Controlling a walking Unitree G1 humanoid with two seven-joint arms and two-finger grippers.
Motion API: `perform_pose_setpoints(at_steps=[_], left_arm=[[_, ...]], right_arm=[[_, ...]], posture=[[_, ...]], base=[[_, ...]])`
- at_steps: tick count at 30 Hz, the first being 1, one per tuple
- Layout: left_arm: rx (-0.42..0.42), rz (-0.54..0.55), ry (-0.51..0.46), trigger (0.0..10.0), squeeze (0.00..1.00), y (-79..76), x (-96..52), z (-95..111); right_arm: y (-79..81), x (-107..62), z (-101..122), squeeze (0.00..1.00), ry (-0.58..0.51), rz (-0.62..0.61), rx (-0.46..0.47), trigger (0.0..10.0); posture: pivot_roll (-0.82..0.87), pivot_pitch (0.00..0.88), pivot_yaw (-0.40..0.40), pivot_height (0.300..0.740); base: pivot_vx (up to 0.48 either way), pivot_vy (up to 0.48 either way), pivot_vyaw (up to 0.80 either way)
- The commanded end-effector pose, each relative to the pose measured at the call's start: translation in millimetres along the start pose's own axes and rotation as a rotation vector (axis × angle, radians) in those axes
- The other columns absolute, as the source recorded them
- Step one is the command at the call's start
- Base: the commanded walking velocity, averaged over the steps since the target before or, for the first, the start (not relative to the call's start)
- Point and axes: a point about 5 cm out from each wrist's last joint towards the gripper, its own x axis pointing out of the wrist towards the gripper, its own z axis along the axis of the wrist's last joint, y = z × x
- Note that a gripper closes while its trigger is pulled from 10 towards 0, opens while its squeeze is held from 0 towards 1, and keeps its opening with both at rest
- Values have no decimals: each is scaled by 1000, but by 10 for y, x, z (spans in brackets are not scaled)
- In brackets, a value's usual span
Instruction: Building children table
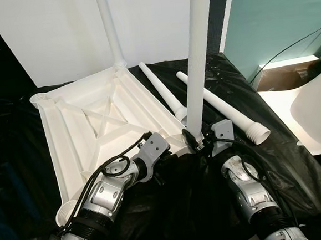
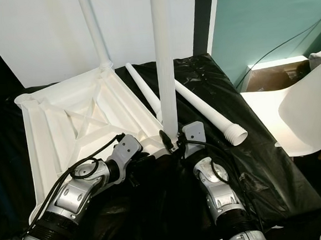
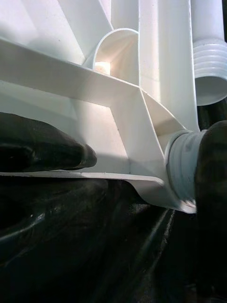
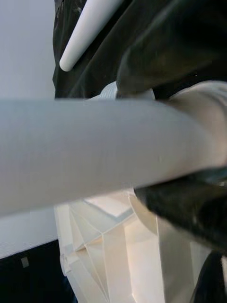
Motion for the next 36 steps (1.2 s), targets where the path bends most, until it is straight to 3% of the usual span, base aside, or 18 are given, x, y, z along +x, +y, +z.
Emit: perform_pose_setpoints(at_steps=[1,2,3,4,5,14,16,25,26,27,28,29,30,32,36], left_arm=[[-91,-22,144,10000,0,-66,-12,-354],[-91,-22,144,10000,0,-66,-12,-354],[-94,-19,135,10000,0,-59,8,-331],[-95,-16,129,10000,0,-54,22,-315],[-95,-15,126,10000,0,-54,35,-303],[-93,-25,135,10000,0,-88,47,-335],[-93,-24,134,10000,0,-85,51,-327],[-96,-18,131,10000,0,-72,36,-328],[-97,-16,133,10000,0,-73,30,-337],[-97,-16,133,10000,0,-73,30,-337],[-98,-14,132,10000,0,-70,30,-337],[-98,-12,132,10000,0,-66,30,-336],[-98,-12,132,10000,0,-66,30,-336],[-99,-10,130,10000,0,-62,32,-330],[-99,-9,132,10000,0,-63,26,-337]], right_arm=[[-103,-8,-13,1000,24,17,11,10000],[-103,-8,-13,1000,24,17,11,10000],[-129,23,-20,392,50,66,-8,10000],[-145,42,-26,392,68,92,-24,10000],[-160,67,-15,0,80,141,-36,10000],[-316,176,109,0,100,304,-135,10000],[-317,194,134,0,98,340,-126,0],[-125,101,-45,0,143,342,-60,0],[-39,58,-97,0,133,273,-67,0],[-39,58,-97,0,133,273,-67,0],[-12,40,-133,0,125,192,-67,0],[3,11,-180,0,118,65,-29,0],[3,11,-180,0,118,65,-29,0],[7,-30,-237,0,113,-91,28,0],[0,0,-187,0,71,-164,24,0]], posture=[[44,0,39,740],[44,0,39,740],[38,0,26,740],[38,0,26,740],[35,0,21,740],[26,0,25,740],[28,0,25,740],[37,0,22,740],[38,0,18,740],[38,0,18,740],[39,0,14,740],[39,0,14,740],[39,0,14,740],[39,0,14,740],[42,0,23,740]], base=[[0,0,0],[0,0,0],[0,0,0],[0,0,0],[0,0,0],[0,0,0],[0,0,0],[0,0,0],[0,0,0],[0,0,0],[0,0,0],[0,0,0],[0,0,0],[0,0,0],[0,0,0]])
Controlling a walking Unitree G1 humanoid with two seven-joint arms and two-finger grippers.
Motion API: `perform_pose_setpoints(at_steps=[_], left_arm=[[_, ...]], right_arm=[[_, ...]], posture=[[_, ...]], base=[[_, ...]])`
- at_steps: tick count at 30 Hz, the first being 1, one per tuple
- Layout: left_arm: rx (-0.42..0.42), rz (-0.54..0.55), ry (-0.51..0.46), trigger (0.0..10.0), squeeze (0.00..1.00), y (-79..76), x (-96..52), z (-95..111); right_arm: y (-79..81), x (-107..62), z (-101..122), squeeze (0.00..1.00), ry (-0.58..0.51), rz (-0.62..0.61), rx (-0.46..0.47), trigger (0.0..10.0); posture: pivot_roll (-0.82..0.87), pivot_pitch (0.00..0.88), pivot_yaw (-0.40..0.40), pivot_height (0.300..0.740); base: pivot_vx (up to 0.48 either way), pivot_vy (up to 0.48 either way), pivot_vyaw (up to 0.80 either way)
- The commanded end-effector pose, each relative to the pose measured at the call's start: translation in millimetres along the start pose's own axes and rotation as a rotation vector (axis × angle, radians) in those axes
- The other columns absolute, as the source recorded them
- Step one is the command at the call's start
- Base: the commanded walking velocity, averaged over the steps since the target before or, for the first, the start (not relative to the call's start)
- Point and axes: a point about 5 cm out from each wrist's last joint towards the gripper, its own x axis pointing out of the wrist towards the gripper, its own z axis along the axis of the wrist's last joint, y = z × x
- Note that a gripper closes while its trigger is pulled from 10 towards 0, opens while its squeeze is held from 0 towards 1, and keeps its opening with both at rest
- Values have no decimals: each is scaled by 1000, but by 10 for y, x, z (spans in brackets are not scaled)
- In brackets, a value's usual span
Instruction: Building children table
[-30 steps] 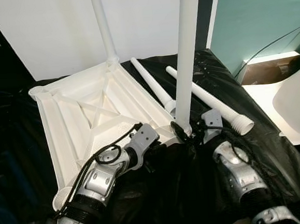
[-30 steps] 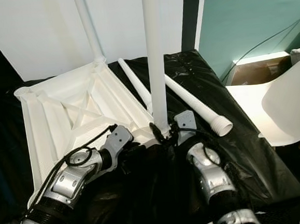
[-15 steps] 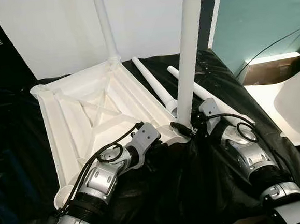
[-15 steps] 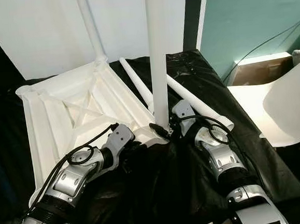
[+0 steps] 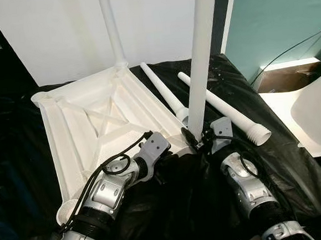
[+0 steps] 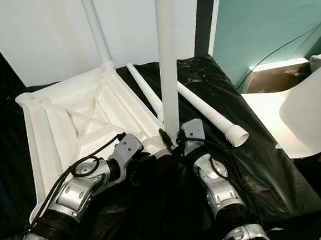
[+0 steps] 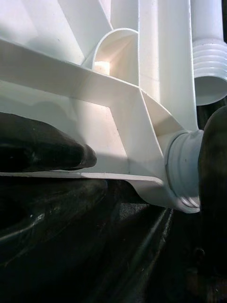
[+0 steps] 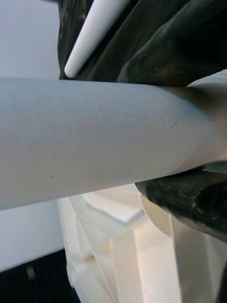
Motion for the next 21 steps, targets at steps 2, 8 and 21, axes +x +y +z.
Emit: perform_pose_setpoints(at_steps=[2,8,21], left_arm=[[-91,-11,129,10000,0,-88,-9,-356],[-93,-10,133,10000,0,-89,-18,-371],[-88,-13,127,10000,0,-80,22,-337]], right_arm=[[-127,-57,-139,0,80,-65,-14,3882],[-104,-65,-100,1000,66,73,-33,10000],[-395,158,187,0,53,382,-144,8941]], posture=[[43,0,25,740],[46,0,21,740],[30,0,22,740]], base=[[0,0,0],[0,0,0],[0,0,0]])
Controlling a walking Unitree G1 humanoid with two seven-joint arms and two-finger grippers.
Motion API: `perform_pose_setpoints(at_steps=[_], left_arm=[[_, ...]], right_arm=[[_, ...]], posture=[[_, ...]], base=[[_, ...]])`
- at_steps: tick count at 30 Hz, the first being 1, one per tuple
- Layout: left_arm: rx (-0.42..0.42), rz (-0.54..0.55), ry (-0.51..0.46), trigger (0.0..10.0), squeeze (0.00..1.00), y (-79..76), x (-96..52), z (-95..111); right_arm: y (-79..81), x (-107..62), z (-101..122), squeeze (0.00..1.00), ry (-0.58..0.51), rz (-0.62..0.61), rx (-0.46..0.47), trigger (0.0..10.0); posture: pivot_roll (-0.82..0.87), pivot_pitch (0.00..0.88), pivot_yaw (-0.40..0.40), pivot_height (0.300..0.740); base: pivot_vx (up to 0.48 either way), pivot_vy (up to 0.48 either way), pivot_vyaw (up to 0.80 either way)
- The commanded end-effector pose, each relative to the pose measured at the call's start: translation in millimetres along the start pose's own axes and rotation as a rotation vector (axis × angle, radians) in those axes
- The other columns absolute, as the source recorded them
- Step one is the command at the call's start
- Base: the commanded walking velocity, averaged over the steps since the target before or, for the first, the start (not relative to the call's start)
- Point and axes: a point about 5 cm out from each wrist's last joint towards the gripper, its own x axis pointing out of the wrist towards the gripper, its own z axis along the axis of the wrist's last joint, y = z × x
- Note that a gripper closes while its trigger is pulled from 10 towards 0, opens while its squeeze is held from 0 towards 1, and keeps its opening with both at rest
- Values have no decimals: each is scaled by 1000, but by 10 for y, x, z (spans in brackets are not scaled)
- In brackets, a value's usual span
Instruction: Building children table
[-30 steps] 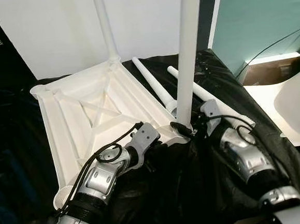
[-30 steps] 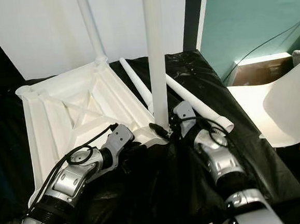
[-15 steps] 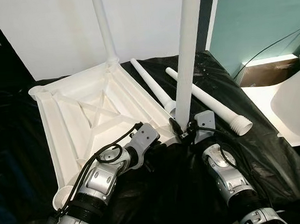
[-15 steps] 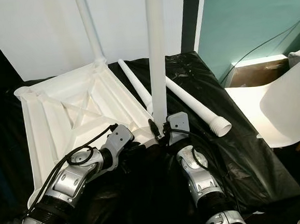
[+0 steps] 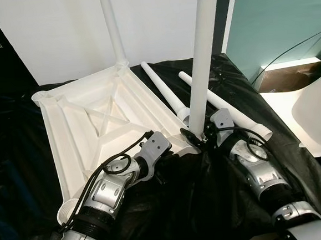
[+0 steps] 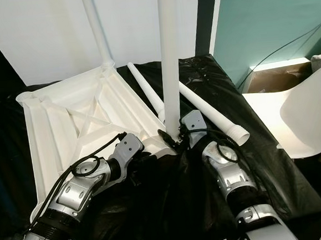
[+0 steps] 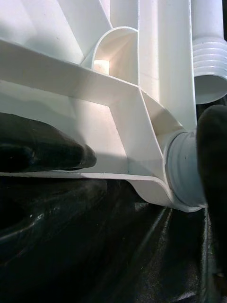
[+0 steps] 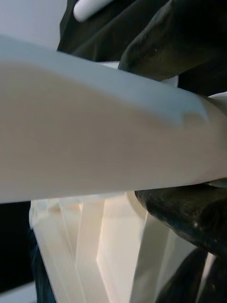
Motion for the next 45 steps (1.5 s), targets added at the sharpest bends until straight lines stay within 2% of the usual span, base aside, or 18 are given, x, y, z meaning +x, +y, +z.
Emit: perform_pose_setpoints(at_steps=[1,2,3,4,14,17,20,22,23,24,28,29,32,33,41,42,44,45], left_arm=[[-93,-11,133,10000,0,-81,11,-359],[-93,-12,133,10000,0,-81,9,-358],[-93,-12,133,10000,0,-81,9,-358],[-91,-16,139,10000,0,-85,-4,-372],[-90,-19,148,10000,0,-90,-60,-389],[-99,-19,148,10000,0,-118,-62,-404],[-102,-19,151,10000,0,-125,-66,-420],[-102,-18,152,10000,0,-121,-67,-421],[-102,-19,152,10000,0,-116,-67,-418],[-98,-24,152,10000,0,-116,-62,-412],[-92,-32,153,10000,0,-116,-56,-401],[-90,-30,151,10000,0,-106,-49,-390],[-89,-29,146,10000,0,-99,-28,-373],[-89,-28,144,10000,0,-99,-17,-366],[-87,-28,141,10000,0,-95,8,-357],[-87,-28,141,10000,0,-93,10,-355],[-86,-28,141,10000,0,-92,11,-353],[-86,-26,139,10000,0,-90,13,-348]], right_arm=[[-61,-24,4,0,3,0,13,8941],[-53,-27,6,0,7,36,18,4667],[-53,-27,6,0,7,36,18,4667],[-6,-40,-10,0,14,90,31,0],[208,-111,-224,0,76,119,162,0],[353,-160,-297,0,47,-88,182,0],[281,-225,-297,0,16,-434,163,0],[252,-237,-308,0,27,-488,162,0],[240,-229,-313,0,41,-510,167,7412],[245,-205,-279,0,34,-478,151,10000],[237,-183,-202,0,1,-404,138,10000],[179,-189,-169,1000,-19,-353,133,10000],[131,-164,-169,965,10,-271,103,10000],[104,-140,-167,0,35,-208,80,10000],[-74,-110,-79,0,85,24,-21,10000],[-83,-117,-68,0,87,59,-26,5922],[-88,-121,-61,0,89,82,-28,5922],[-87,-132,-46,0,86,119,-23,0]], posture=[[30,0,22,740],[30,0,26,740],[30,0,26,740],[42,0,43,740],[71,0,43,740],[72,0,40,740],[68,0,42,740],[68,0,42,740],[61,0,52,740],[61,0,52,740],[53,0,56,740],[41,0,53,740],[38,0,45,740],[29,0,38,740],[18,0,37,740],[18,0,37,740],[18,0,37,740],[20,0,36,740]], base=[[0,0,0],[0,0,0],[0,0,0],[0,0,0],[0,0,0],[0,0,0],[0,0,0],[0,0,0],[0,0,0],[0,0,0],[0,0,0],[0,0,0],[0,0,0],[0,0,0],[0,0,0],[0,0,0],[0,0,0],[0,0,0]])
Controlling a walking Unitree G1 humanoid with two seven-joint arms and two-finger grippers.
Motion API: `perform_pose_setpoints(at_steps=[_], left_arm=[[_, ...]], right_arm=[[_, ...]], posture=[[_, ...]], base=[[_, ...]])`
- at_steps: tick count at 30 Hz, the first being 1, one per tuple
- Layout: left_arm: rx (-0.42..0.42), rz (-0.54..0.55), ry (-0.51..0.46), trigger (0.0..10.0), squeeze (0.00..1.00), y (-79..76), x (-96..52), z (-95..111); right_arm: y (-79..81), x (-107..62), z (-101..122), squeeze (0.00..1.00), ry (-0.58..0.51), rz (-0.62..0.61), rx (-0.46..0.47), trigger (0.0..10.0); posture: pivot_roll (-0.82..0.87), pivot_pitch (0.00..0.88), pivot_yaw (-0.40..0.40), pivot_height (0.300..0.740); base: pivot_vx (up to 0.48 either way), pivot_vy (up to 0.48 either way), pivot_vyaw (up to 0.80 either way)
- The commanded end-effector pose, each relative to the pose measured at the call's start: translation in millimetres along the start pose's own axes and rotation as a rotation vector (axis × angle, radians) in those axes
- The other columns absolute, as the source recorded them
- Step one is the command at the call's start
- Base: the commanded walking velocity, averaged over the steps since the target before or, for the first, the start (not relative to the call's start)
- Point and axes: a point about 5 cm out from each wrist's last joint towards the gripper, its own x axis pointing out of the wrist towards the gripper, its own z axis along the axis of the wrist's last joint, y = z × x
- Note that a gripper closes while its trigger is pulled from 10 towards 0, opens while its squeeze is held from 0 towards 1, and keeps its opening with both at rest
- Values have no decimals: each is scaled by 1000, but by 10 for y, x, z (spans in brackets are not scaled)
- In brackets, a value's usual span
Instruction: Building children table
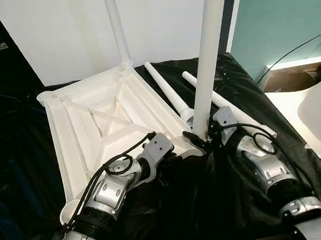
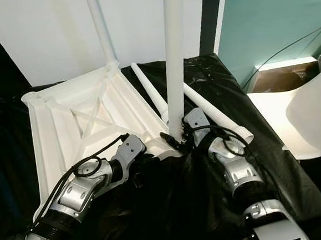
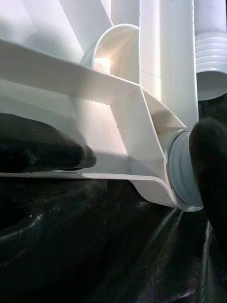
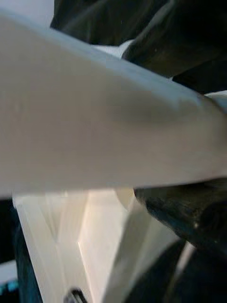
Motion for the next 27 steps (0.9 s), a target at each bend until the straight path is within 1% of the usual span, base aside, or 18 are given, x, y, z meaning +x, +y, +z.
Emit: perform_pose_setpoints(at_steps=[1,3,4,5,7,9,10,11,12,13,14,16,19,22,27], left_arm=[[-83,-4,136,10000,0,-57,-1,-345],[-83,-4,135,10000,0,-59,0,-343],[-83,-4,135,10000,0,-59,0,-343],[-84,-5,136,10000,0,-67,-3,-349],[-86,-5,137,10000,0,-75,-7,-356],[-90,-4,138,10000,0,-82,-17,-368],[-90,-4,138,10000,0,-82,-17,-368],[-93,-3,139,10000,0,-89,-25,-380],[-93,-3,139,10000,0,-89,-25,-380],[-94,-3,140,10000,0,-91,-27,-384],[-95,-2,140,10000,0,-93,-28,-388],[-97,-2,141,10000,0,-98,-28,-392],[-98,-2,141,10000,0,-102,-29,-395],[-96,-1,143,10000,0,-100,-31,-399],[-96,0,144,10000,0,-97,-32,-400]], right_arm=[[-30,-55,-37,0,21,27,19,0],[-25,-64,-54,0,34,67,26,0],[-25,-64,-54,0,34,67,26,0],[-19,-73,-100,0,55,84,38,0],[-15,-84,-154,0,74,75,48,0],[31,-84,-192,0,69,37,67,0],[31,-84,-192,0,69,37,67,0],[86,-67,-214,0,49,-38,89,0],[86,-67,-214,0,49,-38,89,0],[108,-58,-222,0,41,-81,97,0],[152,-54,-227,0,11,-188,105,0],[234,-71,-235,0,-31,-352,133,0],[362,-96,-248,0,-51,-487,169,0],[412,-85,-246,0,-54,-554,174,0],[402,-44,-223,0,-66,-542,184,0]], posture=[[20,0,36,740],[20,0,36,740],[20,0,36,740],[23,0,35,740],[27,0,33,740],[32,0,30,740],[32,0,30,740],[34,0,28,740],[34,0,28,740],[34,0,28,740],[36,0,25,740],[42,0,25,740],[43,0,25,740],[44,0,24,740],[41,0,25,740]], base=[[0,0,0],[0,0,0],[0,0,0],[0,0,0],[0,0,0],[0,0,0],[0,0,0],[0,0,0],[0,0,0],[0,0,0],[0,0,0],[0,0,0],[0,0,0],[0,0,0],[0,0,0]])
